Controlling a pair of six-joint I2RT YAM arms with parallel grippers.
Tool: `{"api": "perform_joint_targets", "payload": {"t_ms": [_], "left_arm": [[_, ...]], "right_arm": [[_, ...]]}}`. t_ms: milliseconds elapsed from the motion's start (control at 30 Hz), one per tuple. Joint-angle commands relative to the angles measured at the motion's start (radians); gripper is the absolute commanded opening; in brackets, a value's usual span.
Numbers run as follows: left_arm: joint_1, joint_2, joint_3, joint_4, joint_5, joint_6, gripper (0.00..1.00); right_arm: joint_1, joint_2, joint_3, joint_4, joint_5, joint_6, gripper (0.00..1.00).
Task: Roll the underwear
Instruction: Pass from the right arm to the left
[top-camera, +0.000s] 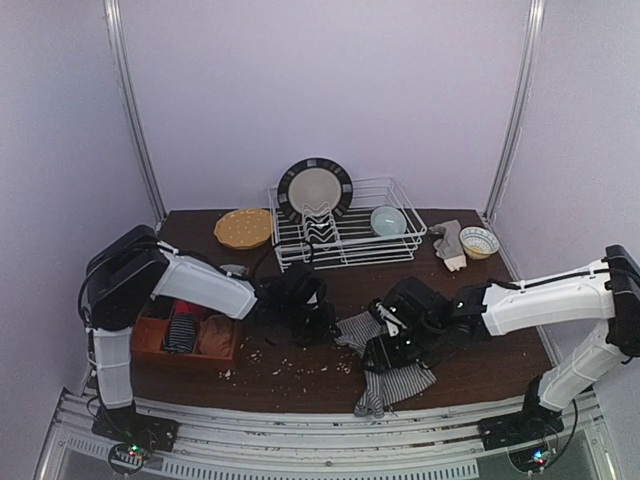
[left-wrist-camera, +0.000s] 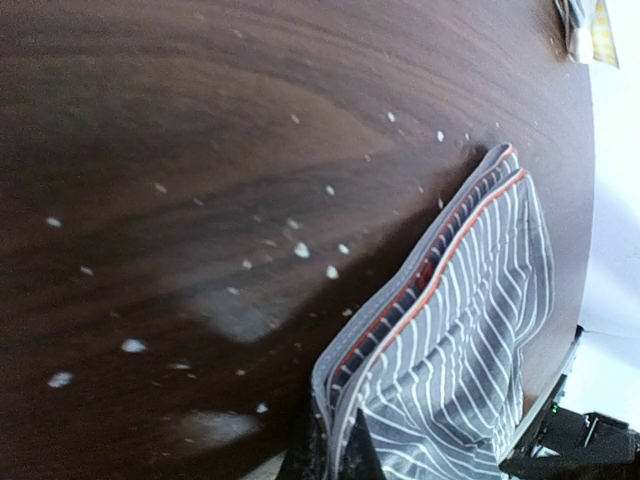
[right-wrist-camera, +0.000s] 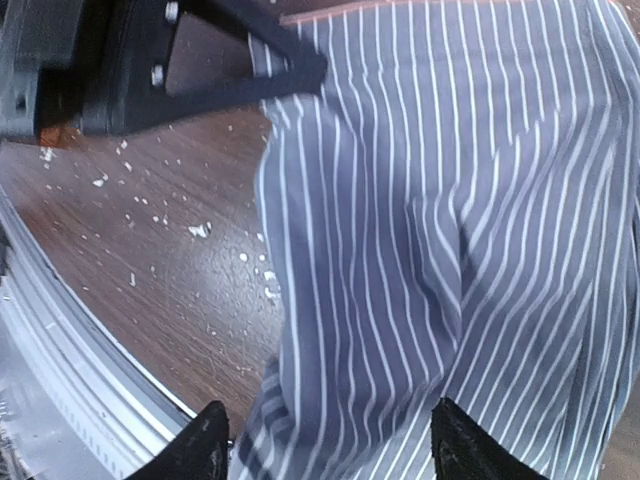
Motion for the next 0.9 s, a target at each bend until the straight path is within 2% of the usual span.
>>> {"api": "perform_joint_targets", "payload": {"t_ms": [0, 200, 400, 500, 633, 733, 767, 867], "left_arm": [[0.024, -0.054, 0.023, -0.075, -0.076, 0.049, 0.0], [0.031, -0.077, 0.072, -0.206, -0.158, 0.114, 0.0], [0.034, -0.096, 0.1, -0.309, -0.212, 0.156, 0.0], [0.035, -0.097, 0.111, -0.355, -0.229, 0.174, 0.0], [0.036, -0.093, 0.125, -0.394, -0.248, 0.196, 0.0], [0.036, -0.087, 0.144, -0.436, -0.259, 0.209, 0.0], [0.036, -0.085, 0.151, -0.448, -0.262, 0.214, 0.0], [0.036, -0.085, 0.159, -0.46, -0.268, 0.221, 0.0]], "right_arm": [[0.092, 0.046, 0.068, -0.102, 0.157, 0.042, 0.69], [0.181, 0.14, 0.173, -0.205, 0.276, 0.049, 0.72], [0.192, 0.238, 0.229, -0.229, 0.263, 0.029, 0.69], [0.198, 0.273, 0.249, -0.259, 0.255, 0.012, 0.6], [0.202, 0.279, 0.237, -0.293, 0.238, -0.013, 0.38], [0.203, 0.239, 0.206, -0.312, 0.225, -0.027, 0.31], [0.202, 0.221, 0.199, -0.313, 0.214, -0.04, 0.34], [0.205, 0.141, 0.18, -0.292, 0.186, -0.069, 0.59]]}}
